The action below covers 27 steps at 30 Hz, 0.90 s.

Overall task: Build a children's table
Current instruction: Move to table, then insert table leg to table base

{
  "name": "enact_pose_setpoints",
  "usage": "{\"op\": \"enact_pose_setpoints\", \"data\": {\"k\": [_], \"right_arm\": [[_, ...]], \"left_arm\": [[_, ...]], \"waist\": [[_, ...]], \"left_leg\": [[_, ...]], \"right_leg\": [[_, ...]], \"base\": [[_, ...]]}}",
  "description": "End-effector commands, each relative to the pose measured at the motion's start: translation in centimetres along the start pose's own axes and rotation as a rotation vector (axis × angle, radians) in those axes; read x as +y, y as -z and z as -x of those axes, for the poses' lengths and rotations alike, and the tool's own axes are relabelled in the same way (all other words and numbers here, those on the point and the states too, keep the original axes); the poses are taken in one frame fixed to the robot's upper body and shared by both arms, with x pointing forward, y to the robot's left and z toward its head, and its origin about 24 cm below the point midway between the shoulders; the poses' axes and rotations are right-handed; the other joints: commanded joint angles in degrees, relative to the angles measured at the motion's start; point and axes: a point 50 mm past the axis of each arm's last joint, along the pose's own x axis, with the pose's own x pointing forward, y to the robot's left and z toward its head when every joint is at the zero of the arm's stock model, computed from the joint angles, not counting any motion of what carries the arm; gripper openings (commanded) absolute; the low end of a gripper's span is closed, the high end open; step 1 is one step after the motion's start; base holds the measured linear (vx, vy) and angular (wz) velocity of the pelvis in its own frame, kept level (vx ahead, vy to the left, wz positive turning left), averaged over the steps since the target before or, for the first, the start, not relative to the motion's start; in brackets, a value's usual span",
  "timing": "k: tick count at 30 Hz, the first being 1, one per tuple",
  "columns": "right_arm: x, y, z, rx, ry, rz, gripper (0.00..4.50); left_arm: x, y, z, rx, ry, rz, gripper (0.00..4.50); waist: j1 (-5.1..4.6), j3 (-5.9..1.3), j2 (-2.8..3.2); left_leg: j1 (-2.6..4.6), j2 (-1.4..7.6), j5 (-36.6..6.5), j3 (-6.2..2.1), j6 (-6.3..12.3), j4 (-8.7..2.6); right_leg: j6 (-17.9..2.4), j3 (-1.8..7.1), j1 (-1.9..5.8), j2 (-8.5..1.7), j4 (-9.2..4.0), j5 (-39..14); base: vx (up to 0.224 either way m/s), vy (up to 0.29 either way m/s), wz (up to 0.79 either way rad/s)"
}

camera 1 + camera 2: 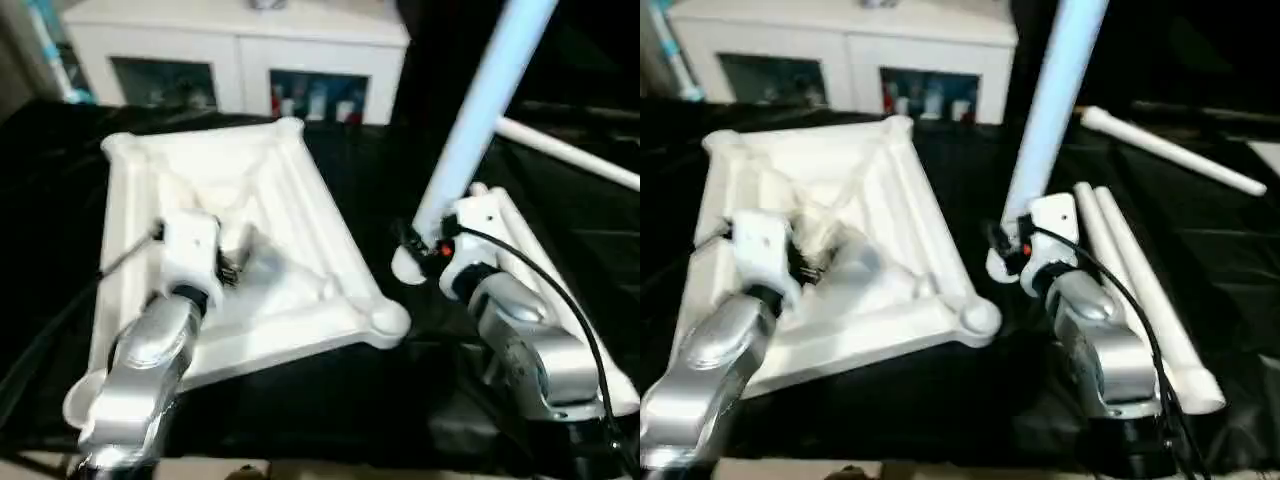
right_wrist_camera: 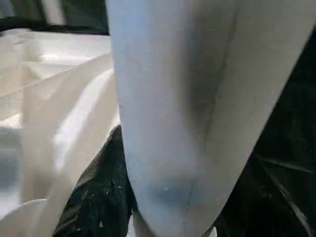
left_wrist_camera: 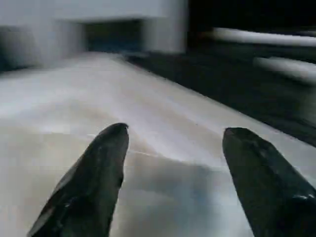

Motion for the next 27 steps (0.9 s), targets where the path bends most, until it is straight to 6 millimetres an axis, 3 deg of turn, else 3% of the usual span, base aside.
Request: {"op": "enact_pose_setpoints", "data": {"k": [1, 2, 3, 5, 6, 7, 8, 10, 11, 12, 13, 15, 17, 18, 19, 23, 27], "right_arm": [[-0.6, -0.7, 0.2, -0.038, -0.033, 0.002, 1.84], [-0.6, -0.8, 0.3, -0.041, -0.05, 0.005, 1.84], [-0.9, -1.0, 0.4, -0.028, -0.11, -0.014, 1.84], [-1.2, -1.1, 0.6, -0.014, -0.16, -0.014, 1.84], [-1.2, -1.1, 0.9, 0.003, -0.202, 0.021, 1.84], [-1.3, -1.0, 0.9, 0.009, -0.21, 0.029, 1.84], [-1.4, -1.0, 1.1, 0.025, -0.229, 0.052, 1.84], [-1.5, -0.9, 1.2, 0.042, -0.256, 0.078, 1.84], [-1.5, -0.9, 1.3, 0.047, -0.267, 0.086, 1.84], [-1.5, -0.9, 1.3, 0.053, -0.283, 0.095, 1.84], [-1.5, -0.8, 1.6, 0.074, -0.321, 0.124, 1.84], [-1.4, -0.8, 1.9, 0.09, -0.358, 0.138, 1.84], [-1.3, -0.7, 2.0, 0.101, -0.381, 0.141, 1.84], [-1.3, -0.7, 2.1, 0.107, -0.389, 0.143, 1.84], [-1.3, -0.6, 2.2, 0.113, -0.393, 0.143, 1.84], [-1.2, -0.4, 2.4, 0.118, -0.398, 0.148, 1.84], [-1.2, -0.3, 2.4, 0.121, -0.397, 0.153, 1.84]], "left_arm": [[-2.0, -1.0, -0.2, -0.027, 0.219, -0.01, 3.61], [-2.2, -0.9, -0.1, -0.011, 0.261, -0.026, 3.61], [-2.4, -0.6, -0.4, 0.037, 0.338, -0.073, 3.83], [-2.4, -0.3, -0.8, 0.079, 0.384, -0.111, 3.92], [-2.7, 0.0, -0.9, 0.116, 0.456, -0.117, 3.97], [-2.8, 0.2, -0.9, 0.132, 0.473, -0.116, 3.97], [-2.8, 0.5, -1.2, 0.173, 0.504, -0.127, 3.97], [-2.6, 1.1, -1.8, 0.217, 0.514, -0.157, 3.68], [-2.5, 1.2, -2.0, 0.229, 0.518, -0.164, 3.61], [-2.4, 1.4, -2.2, 0.243, 0.53, -0.17, 3.62], [-2.3, 1.7, -2.7, 0.295, 0.565, -0.181, 3.62], [-2.2, 1.8, -3.2, 0.337, 0.599, -0.189, 3.41], [-2.0, 1.8, -3.5, 0.366, 0.605, -0.179, 3.26], [-1.9, 1.8, -3.6, 0.378, 0.606, -0.185, 3.21], [-1.8, 1.9, -3.7, 0.4, 0.609, -0.19, 3.16], [-1.5, 2.1, -3.5, 0.473, 0.622, -0.227, 2.79], [-1.5, 2.3, -3.3, 0.526, 0.645, -0.219, 2.39]], "waist": [[-0.08, -3.14, 0.44], [0.15, -2.89, 0.36], [0.06, -2.12, 0.08], [-0.08, -1.36, -0.12], [0.03, -0.95, -0.29], [0.01, -0.9, -0.24], [0.01, -0.9, -0.1], [-0.19, -1.4, 0.09], [-0.19, -1.4, 0.09], [-0.34, -1.59, 0.2], [-0.48, -1.55, 0.2], [-0.35, -1.73, 0.37], [-0.41, -1.69, 0.58], [-0.52, -1.8, 0.4], [-0.63, -1.95, 0.73], [-0.74, -2.4, 0.81], [-0.76, -2.37, 1.09]], "left_leg": [[1.93, 4.7, 10.5, -0.28, -0.66, -5.09], [2.26, 4.99, 4.0, -0.01, -1.19, -5.6], [2.8, 5.29, -8.7, 0.77, -0.9, -6.86], [3.43, 5.39, -15.4, 1.39, -0.9, -7.43], [4.23, 5.52, -19.7, 1.73, -1.69, -7.54], [4.24, 5.57, -20.6, 1.7, -2.56, -7.76], [4.08, 5.75, -20.1, 1.63, -2.74, -8.03], [3.38, 5.87, -17.0, 1.47, -2.74, -8.34], [3.38, 5.87, -17.0, 1.47, -2.74, -8.34], [2.89, 5.82, -14.0, 1.55, -1.94, -8.24], [2.78, 5.8, -14.0, 1.58, -1.44, -8.24], [3.18, 5.71, -14.2, 1.75, -1.09, -7.9], [2.79, 5.73, -12.3, 1.82, -0.44, -7.81], [2.7, 5.76, -11.0, 1.88, 0.05, -7.68], [2.54, 5.81, -9.3, 1.86, 0.65, -7.54], [2.39, 5.82, -3.9, 2.1, 3.14, -7.05], [2.31, 5.91, -3.2, 2.21, 4.43, -6.92]], "right_leg": [[-9.8, 2.72, 2.55, -5.76, -2.86, 11.0], [-10.5, 2.85, 2.49, -6.04, -3.28, 7.9], [-11.3, 3.14, 2.42, -6.35, -4.43, -2.2], [-10.7, 3.21, 1.81, -6.39, -5.49, -11.9], [-9.1, 3.31, 1.26, -6.81, -6.49, -22.0], [-7.3, 3.31, 1.45, -7.21, -7.1, -28.0], [-6.7, 3.4, 1.4, -7.24, -7.05, -28.3], [-6.4, 3.24, 1.74, -6.78, -6.37, -21.9], [-6.4, 3.24, 1.74, -6.78, -6.37, -21.9], [-7.7, 3.19, 2.02, -6.69, -5.83, -15.8], [-8.4, 3.11, 2.05, -6.73, -5.8, -15.1], [-9.2, 3.22, 1.82, -6.73, -5.8, -14.1], [-10.4, 3.21, 2.07, -6.9, -5.58, -11.9], [-11.3, 3.12, 2.12, -6.77, -5.43, -9.5], [-12.3, 3.06, 2.3, -6.79, -5.06, -6.4], [-14.9, 2.82, 2.65, -6.63, -4.31, 3.2], [-16.1, 2.7, 2.54, -6.71, -4.28, 3.8]], "base": [[0.0, 0.0, 0.0], [0.0, 0.0, 0.0], [-0.073, -0.014, 0.09], [-0.102, -0.031, 0.1], [-0.086, -0.024, 0.08], [-0.075, -0.012, 0.02], [0.0, 0.0, 0.0], [0.0, 0.0, 0.0], [0.0, 0.0, 0.0], [0.0, 0.0, 0.0], [0.0, 0.0, 0.0], [0.0, 0.0, 0.0], [0.0, 0.0, 0.0], [0.0, 0.0, 0.0], [0.0, 0.0, 0.0], [0.0, 0.0, 0.0], [0.0, 0.0, 0.0]]}}
